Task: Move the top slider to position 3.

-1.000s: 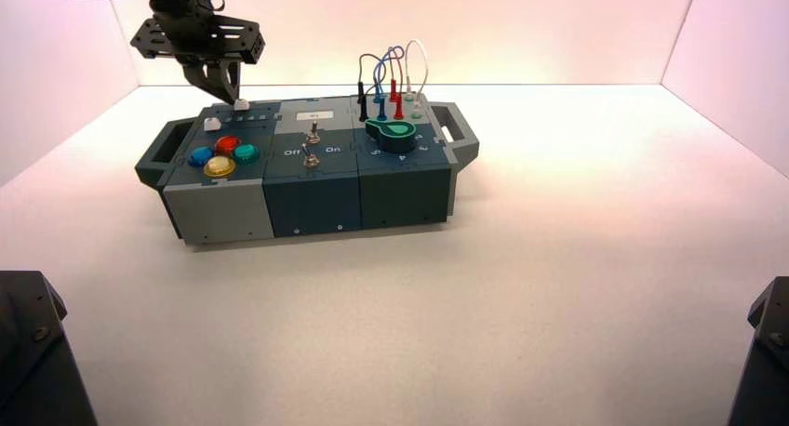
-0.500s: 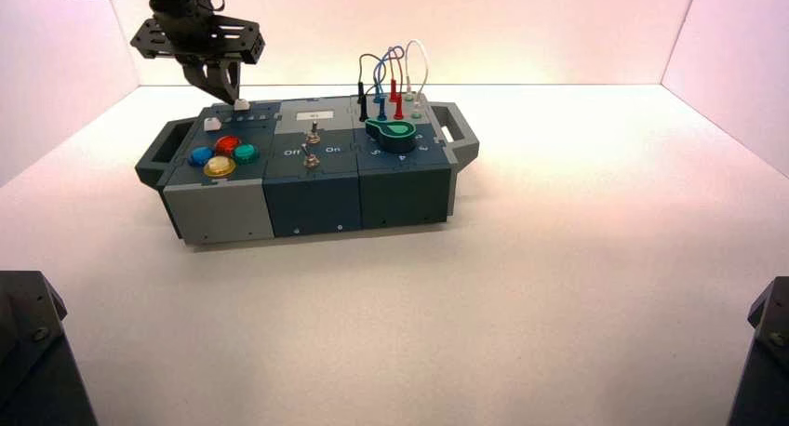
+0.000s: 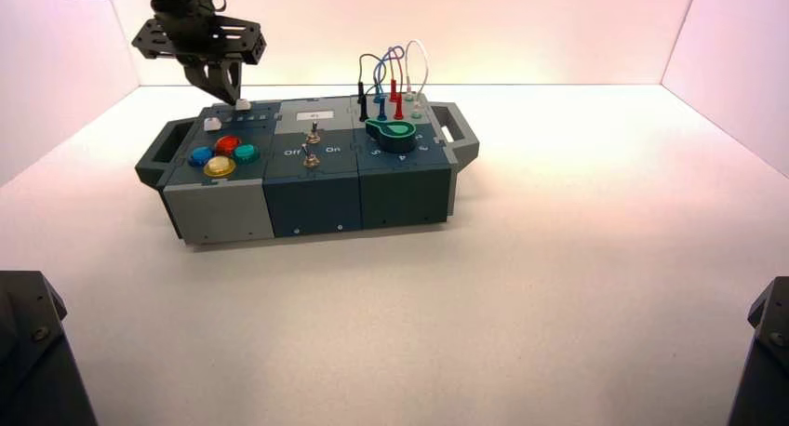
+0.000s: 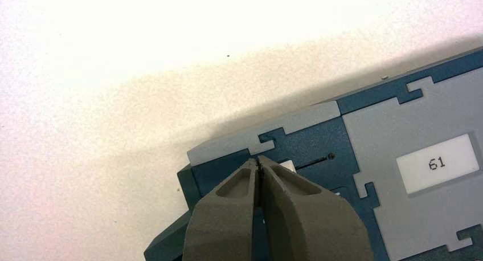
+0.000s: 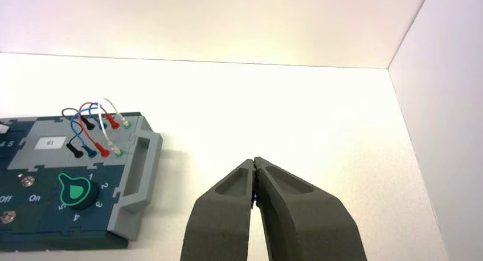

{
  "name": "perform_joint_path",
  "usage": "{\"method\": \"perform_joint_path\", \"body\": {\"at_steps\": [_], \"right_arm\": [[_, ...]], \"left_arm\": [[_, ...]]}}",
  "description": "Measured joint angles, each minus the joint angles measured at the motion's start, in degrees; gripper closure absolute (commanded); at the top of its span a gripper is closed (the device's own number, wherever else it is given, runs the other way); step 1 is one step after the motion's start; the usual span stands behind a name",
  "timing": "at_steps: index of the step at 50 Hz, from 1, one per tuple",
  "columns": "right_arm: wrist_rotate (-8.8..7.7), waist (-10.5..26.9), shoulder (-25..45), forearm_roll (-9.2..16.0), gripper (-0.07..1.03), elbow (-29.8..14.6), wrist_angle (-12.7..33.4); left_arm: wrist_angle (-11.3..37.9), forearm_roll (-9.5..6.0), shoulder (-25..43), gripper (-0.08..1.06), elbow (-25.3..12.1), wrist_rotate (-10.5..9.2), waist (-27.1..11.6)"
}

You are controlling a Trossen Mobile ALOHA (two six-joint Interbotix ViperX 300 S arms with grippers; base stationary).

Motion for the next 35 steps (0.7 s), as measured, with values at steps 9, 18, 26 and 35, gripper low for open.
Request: {"method": "perform_joint_path", "body": {"at_steps": [9,18,26,35], "right_arm": [[0.00,0.0,-0.1,-0.1,0.98,0.1,0.0],[0.00,0.0,-0.2,-0.1,0.98,0.0,0.0],[0.00,0.0,-0.2,0.0,0.98,0.1,0.1],[0.00,0.0,-0.2,0.0,0.98,0.1,0.4]], "left_arm": [[0.0,0.00,0.0,1.01,0.0,0.09,-0.1],[0.3,0.00,0.0,1.01,0.2,0.09,0.2],[0.7,0.97,-0.9,1.01,1.1,0.09,3.1],[2.2,1.41,-5.8,1.01,1.8,1.32,8.1]]}}
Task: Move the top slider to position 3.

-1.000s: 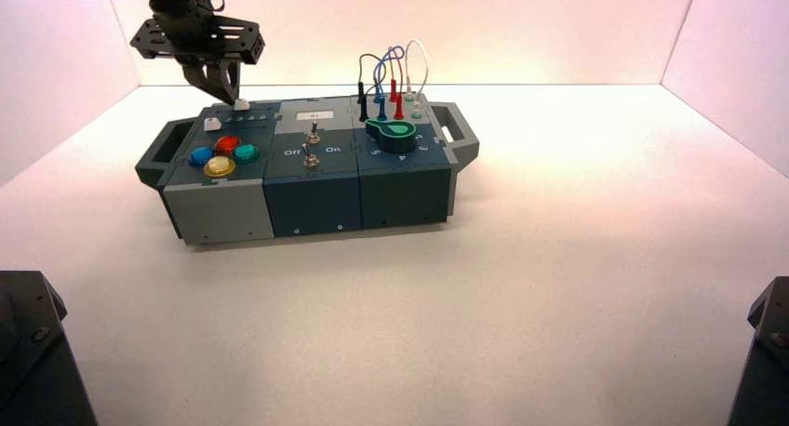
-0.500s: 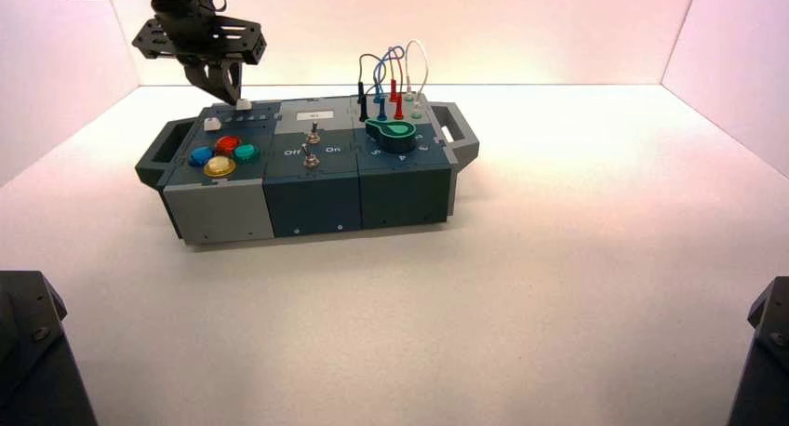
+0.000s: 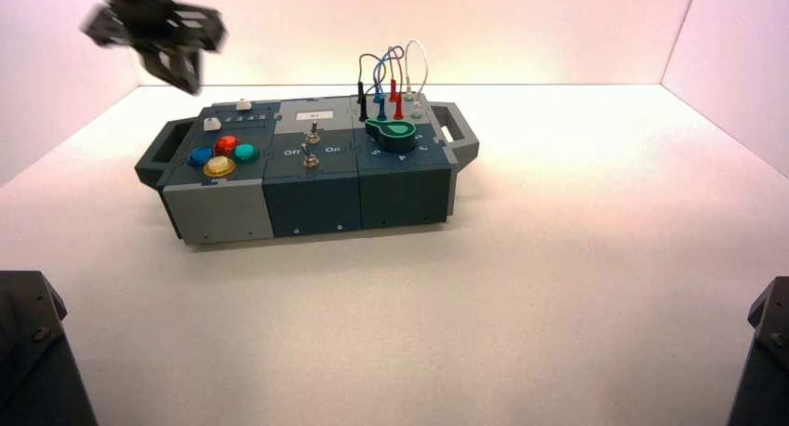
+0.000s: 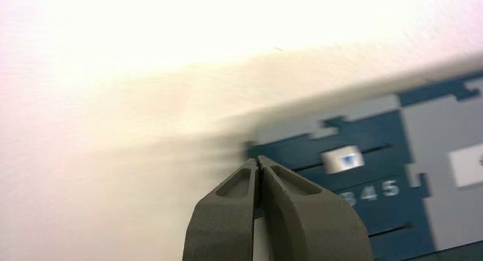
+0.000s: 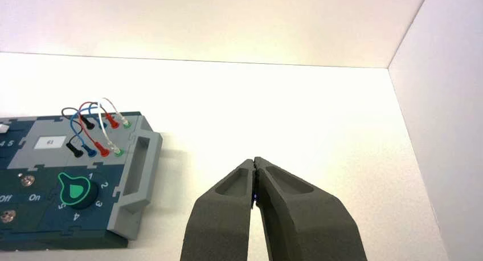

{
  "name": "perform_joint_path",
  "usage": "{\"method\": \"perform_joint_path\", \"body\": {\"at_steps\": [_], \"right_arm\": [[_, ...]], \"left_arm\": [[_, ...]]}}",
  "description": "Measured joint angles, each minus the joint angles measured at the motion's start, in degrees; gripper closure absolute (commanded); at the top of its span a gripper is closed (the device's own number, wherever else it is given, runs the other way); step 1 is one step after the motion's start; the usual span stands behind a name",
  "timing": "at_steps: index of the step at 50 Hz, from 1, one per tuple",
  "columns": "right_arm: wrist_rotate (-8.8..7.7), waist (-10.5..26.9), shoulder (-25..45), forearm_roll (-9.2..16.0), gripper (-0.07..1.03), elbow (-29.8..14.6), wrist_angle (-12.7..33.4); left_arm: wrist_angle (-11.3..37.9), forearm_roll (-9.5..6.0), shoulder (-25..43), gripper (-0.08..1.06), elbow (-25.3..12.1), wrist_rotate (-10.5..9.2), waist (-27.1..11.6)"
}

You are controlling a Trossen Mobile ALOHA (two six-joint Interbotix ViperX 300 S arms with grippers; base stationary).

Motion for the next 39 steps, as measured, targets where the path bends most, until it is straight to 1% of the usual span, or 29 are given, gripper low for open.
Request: {"method": "perform_joint_path", "body": {"at_steps": [8,12,17,24,31,39], "right_arm": [[0.09,0.0,0.3,0.0,0.98,0.0,0.8],[0.00,0.0,0.7,0.0,0.98,0.0,1.4],[0.00,0.0,1.5,0.0,0.98,0.0,2.0],[0.00,0.0,4.0,0.1,0.98,-0.4,3.2],[0.00,0.0,6.9,0.1,0.98,-0.8,3.7],[0.00,0.0,8.6,0.1,0.98,-1.6,3.8]], "left_arm": [[1.8,0.00,-4.6,1.01,0.8,0.62,0.2],[2.5,-0.18,-6.9,1.01,1.7,0.53,-0.1],[2.6,-0.44,-9.3,1.01,3.4,0.44,-0.9],[2.9,-0.70,-12.7,1.01,6.9,-0.18,-3.3],[2.9,-0.79,-14.5,1.01,9.6,-0.18,-5.1],[2.9,-0.79,-14.8,1.01,9.8,-0.35,-6.0]]}}
